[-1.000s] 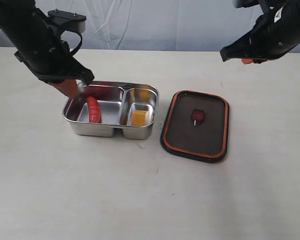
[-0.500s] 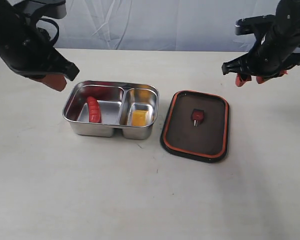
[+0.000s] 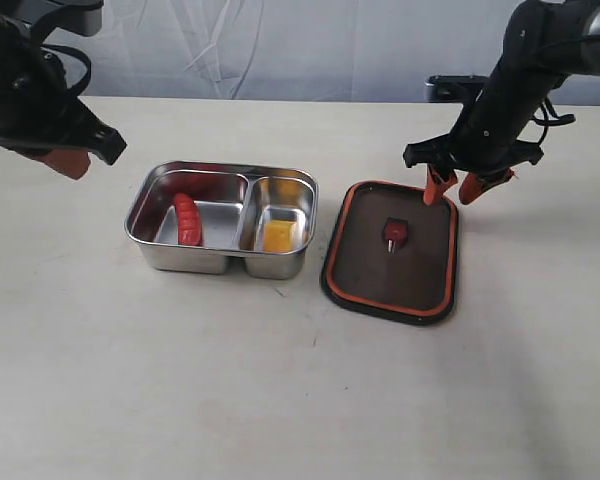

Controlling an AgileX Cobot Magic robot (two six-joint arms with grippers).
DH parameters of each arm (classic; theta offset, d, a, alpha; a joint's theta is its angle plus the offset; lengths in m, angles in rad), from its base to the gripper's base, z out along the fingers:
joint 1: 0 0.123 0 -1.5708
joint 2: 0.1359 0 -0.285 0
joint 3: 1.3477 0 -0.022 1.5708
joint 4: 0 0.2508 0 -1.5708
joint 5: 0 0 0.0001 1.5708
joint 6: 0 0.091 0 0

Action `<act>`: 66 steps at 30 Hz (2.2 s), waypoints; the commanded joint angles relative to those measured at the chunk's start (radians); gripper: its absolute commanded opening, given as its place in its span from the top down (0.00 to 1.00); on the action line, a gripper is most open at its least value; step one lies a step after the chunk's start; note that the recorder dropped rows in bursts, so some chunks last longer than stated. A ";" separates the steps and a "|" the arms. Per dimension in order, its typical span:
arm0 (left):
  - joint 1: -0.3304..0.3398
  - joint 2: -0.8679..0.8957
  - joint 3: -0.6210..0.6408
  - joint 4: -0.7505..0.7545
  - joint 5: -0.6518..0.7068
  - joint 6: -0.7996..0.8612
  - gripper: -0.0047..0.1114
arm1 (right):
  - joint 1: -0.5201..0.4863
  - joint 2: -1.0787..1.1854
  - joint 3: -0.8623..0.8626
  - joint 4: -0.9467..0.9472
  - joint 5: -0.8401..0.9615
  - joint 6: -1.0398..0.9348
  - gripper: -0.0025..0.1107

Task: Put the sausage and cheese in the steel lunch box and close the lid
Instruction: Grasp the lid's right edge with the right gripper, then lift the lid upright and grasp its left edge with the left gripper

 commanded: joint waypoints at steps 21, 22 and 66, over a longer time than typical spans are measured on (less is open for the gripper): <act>0.001 -0.017 0.000 0.037 0.049 -0.010 0.96 | -0.006 0.141 -0.075 -0.073 -0.042 0.059 0.98; 0.001 -0.017 0.000 0.037 0.048 -0.010 0.96 | -0.006 0.141 -0.075 -0.073 -0.040 0.069 0.98; 0.201 0.230 0.001 -1.262 0.070 0.710 0.40 | -0.124 -0.082 -0.075 0.468 0.029 -0.099 0.99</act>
